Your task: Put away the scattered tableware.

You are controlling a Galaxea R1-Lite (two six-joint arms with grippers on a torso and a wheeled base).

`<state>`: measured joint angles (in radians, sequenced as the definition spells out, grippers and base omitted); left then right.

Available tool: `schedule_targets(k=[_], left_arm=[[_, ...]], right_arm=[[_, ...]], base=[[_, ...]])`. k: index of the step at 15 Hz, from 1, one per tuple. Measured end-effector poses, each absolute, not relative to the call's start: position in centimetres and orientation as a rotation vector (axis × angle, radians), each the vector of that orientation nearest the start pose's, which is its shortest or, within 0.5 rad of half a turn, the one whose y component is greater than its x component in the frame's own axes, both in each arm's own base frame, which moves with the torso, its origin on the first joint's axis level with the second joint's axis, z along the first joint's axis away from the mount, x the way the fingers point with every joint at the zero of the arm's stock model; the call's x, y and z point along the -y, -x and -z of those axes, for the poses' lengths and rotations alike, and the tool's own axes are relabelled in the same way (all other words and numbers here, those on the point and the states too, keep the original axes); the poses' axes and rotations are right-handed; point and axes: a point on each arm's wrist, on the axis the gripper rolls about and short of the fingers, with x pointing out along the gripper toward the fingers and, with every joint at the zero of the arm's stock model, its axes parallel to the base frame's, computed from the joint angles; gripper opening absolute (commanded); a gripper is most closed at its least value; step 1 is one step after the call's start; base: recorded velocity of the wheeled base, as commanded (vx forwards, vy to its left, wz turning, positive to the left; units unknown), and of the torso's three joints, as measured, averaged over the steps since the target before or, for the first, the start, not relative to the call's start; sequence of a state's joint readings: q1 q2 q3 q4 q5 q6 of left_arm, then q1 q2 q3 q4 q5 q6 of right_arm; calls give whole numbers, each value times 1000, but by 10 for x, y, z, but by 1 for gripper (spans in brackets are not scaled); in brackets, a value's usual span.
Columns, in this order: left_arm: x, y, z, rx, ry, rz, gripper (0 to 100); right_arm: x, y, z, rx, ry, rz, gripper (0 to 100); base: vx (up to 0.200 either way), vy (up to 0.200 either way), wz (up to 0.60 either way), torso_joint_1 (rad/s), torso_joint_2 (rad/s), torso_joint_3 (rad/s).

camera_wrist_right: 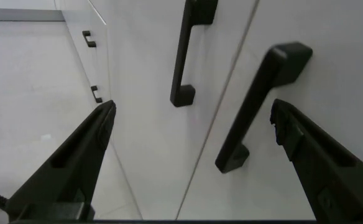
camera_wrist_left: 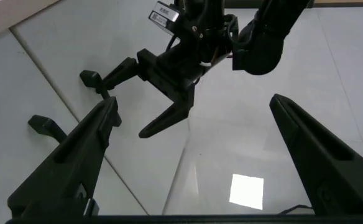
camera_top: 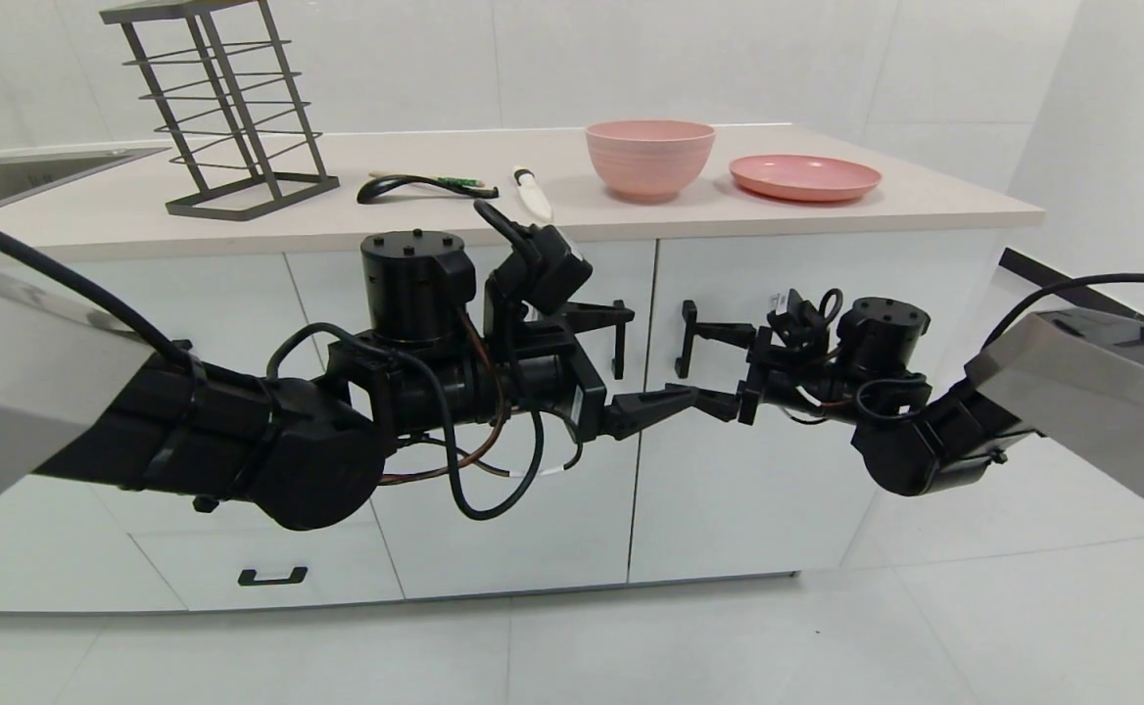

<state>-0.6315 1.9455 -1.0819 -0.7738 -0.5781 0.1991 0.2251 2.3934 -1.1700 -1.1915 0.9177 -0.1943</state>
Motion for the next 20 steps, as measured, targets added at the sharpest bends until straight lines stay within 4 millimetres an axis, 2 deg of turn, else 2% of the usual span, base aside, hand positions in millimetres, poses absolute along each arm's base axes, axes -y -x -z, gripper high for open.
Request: schedule_targets(k=[4,7,12,16,20], left_arm=[[233,-301,-187,31,-176,1206,100],[232,-303,-187,44,-174,1199,100],[232,-306,-182,32,-172,1196,100],[235,-308,-177,19,-171,1200,100],[239,-315,-176,24,-171,1183,100]], right_arm=[[-123,-436,-60,125,168,-1174,100],[-129,-439,-59,160,137,-1266,100],[-127,-437,-53,211,64,-1366,100],[-124,-423,-40,131,24,-1450,100],[-120,-399,-45,81,12,-1475,100]], base=[[0,0,0,0,0,0],[0,0,0,0,0,0],[0,0,0,0,0,0],[0,0,0,0,0,0],[0,0,0,0,0,0]])
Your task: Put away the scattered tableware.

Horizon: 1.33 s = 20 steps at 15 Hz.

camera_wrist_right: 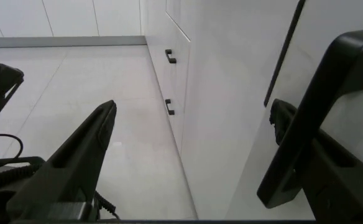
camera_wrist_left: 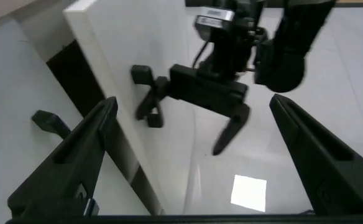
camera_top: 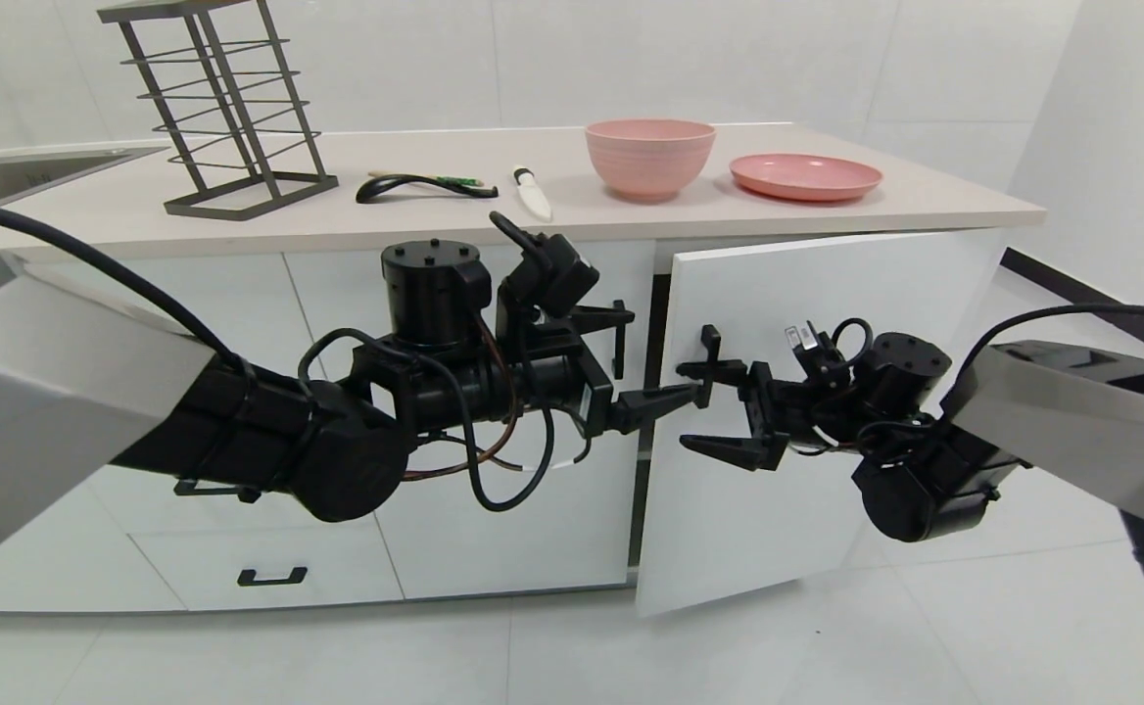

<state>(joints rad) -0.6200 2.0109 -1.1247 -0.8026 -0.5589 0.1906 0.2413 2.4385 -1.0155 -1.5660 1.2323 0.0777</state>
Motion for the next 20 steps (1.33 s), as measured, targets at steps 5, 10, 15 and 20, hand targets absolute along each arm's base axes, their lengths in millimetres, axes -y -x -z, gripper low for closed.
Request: schedule_targets(k=[5,10,15,20], left_arm=[[257,-331,-174,43,-158,1147,100],[285,-337,-165,70,-139,1178,100],[320,-331,-159,126,-129,1239,100],[333,-320,-158,130,-106,1263,100]], right_arm=[[-111,-361,-49,35,16,-1496,100],[-106,-342,-62,20,11,-1499,100],[-104,-334,-65,19,14,-1511,100],[-99,-342,-66,30,18,-1462,100]], base=[[0,0,0,0,0,0],[0,0,0,0,0,0],[0,0,0,0,0,0],[0,0,0,0,0,0]])
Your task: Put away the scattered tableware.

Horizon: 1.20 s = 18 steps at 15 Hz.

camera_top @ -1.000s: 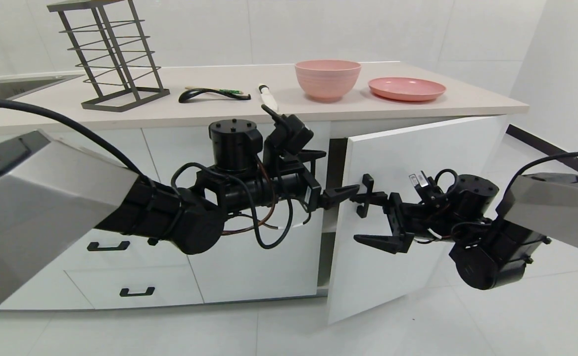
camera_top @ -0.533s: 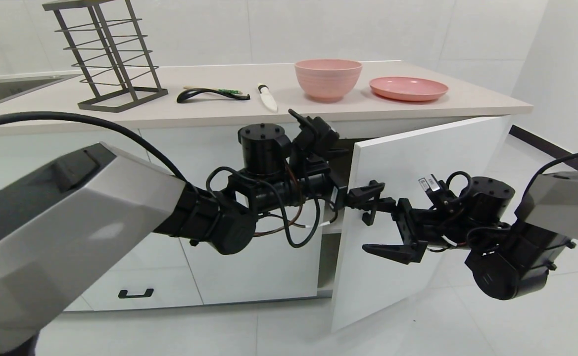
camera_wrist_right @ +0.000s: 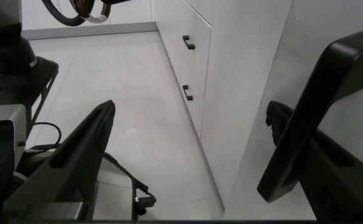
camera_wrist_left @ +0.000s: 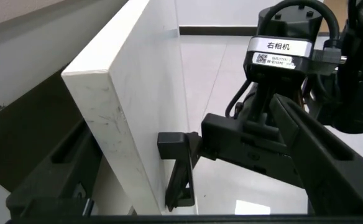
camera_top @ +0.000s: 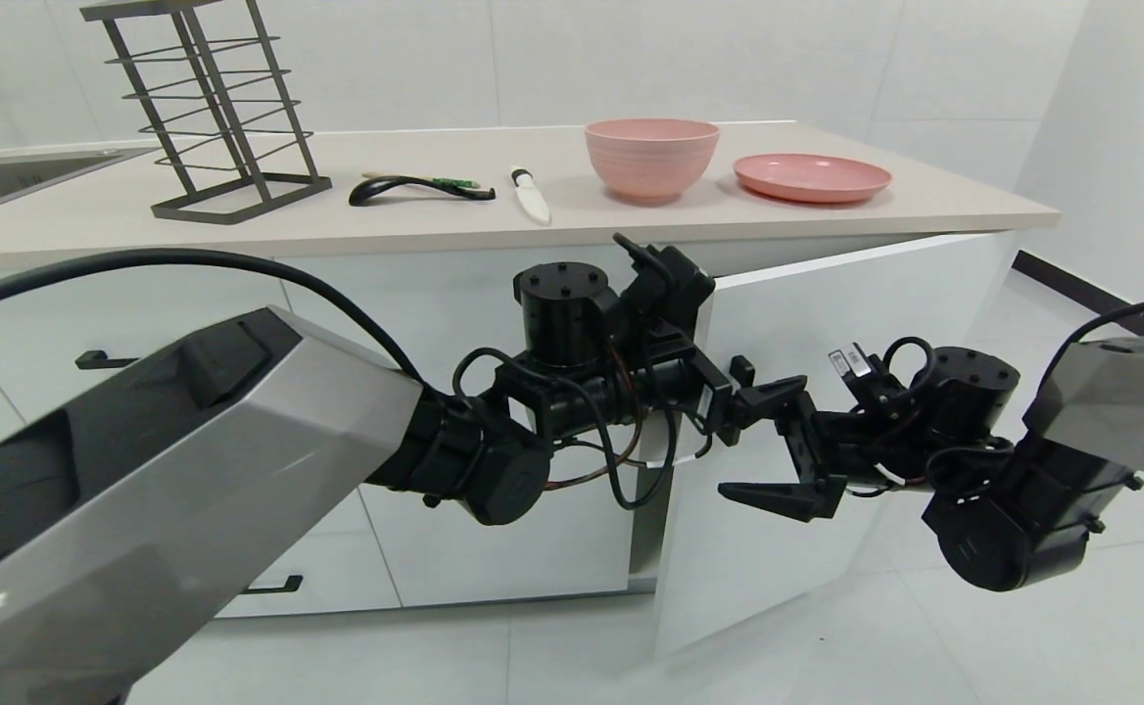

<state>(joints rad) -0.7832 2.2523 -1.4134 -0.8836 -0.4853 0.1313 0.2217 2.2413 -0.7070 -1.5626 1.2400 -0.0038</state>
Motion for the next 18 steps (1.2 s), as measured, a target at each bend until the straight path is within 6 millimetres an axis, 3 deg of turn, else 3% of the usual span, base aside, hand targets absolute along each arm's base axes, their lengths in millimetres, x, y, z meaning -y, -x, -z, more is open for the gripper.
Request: schedule_targets(k=[8,10,18], left_arm=[[335,-318,-156,122,-108,1279,100],[334,-319,-154,114,-109,1276,100],[336,-319,-153,115,-108,1270,100]], right_arm=[[-75,-352,-63,31,18,-1394,100],[-60,-357,-64,56,36,-1312,100],[-55,-347,-47,-33,-15,-1310,100]], base=[[0,0,0,0,0,0],[0,0,0,0,0,0],[0,0,0,0,0,0]])
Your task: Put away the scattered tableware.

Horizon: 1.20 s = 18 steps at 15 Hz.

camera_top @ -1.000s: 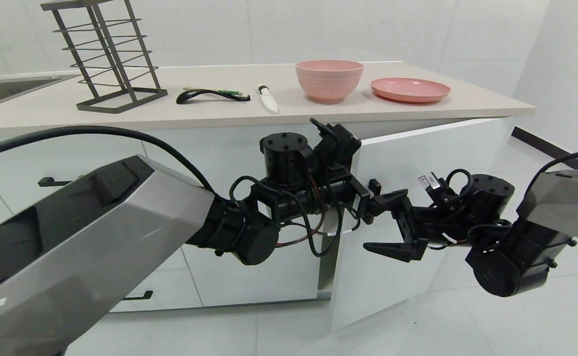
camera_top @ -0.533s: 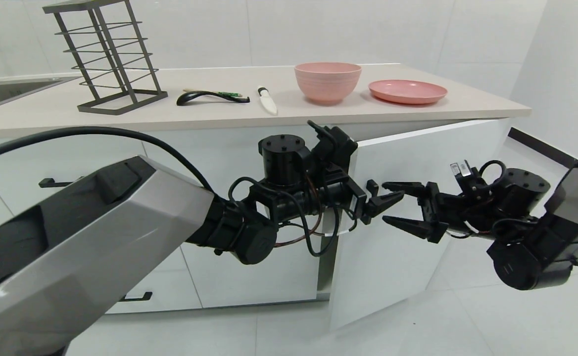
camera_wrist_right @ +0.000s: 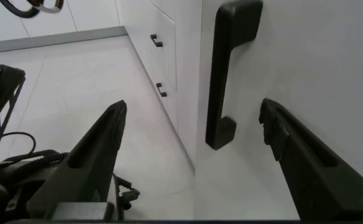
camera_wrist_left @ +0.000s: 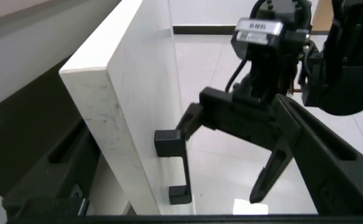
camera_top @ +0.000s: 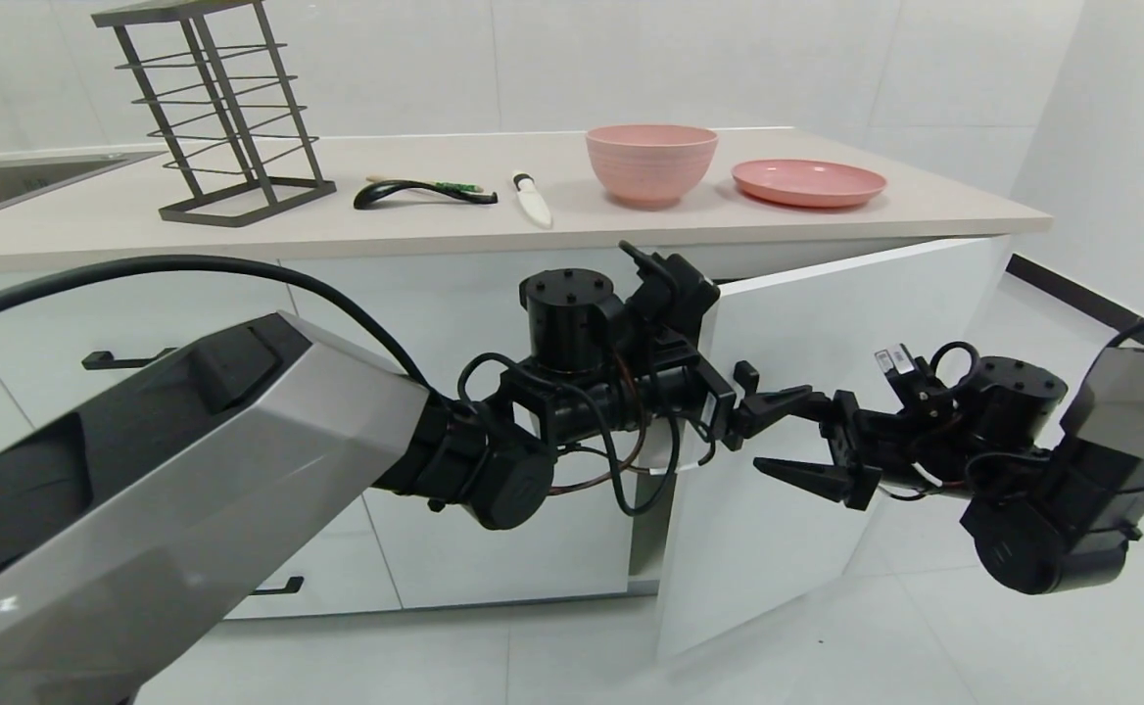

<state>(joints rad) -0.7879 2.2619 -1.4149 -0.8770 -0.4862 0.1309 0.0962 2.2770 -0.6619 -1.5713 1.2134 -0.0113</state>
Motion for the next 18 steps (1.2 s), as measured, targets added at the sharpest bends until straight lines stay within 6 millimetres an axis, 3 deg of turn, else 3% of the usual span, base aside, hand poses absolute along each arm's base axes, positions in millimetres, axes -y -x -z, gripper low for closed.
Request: schedule_targets(k=[2,4,10,14,18], left_arm=[[335,-321,-153,111,-110,1213,100],[333,-324,-152,107,-111,1164,100],[335,-322,-150,96,-113,1072,100],[340,-308,-147,79,-117,1091,100],[349,-293,-147,79,-122,1112,100]], right_arm=[[-54,-334,-43,-68,-32,-1308,100],[-50,-305,-45,-129,-67,-1304,100],[-31,-208,-82,-157,-44,-1158,100],[-1,-174,-115,-10,94,-910,100],[7,-149,-137,99,209,-818,100]], base=[[0,0,0,0,0,0],[0,0,0,0,0,0],[0,0,0,0,0,0],[0,0,0,0,0,0],[0,0,0,0,0,0]])
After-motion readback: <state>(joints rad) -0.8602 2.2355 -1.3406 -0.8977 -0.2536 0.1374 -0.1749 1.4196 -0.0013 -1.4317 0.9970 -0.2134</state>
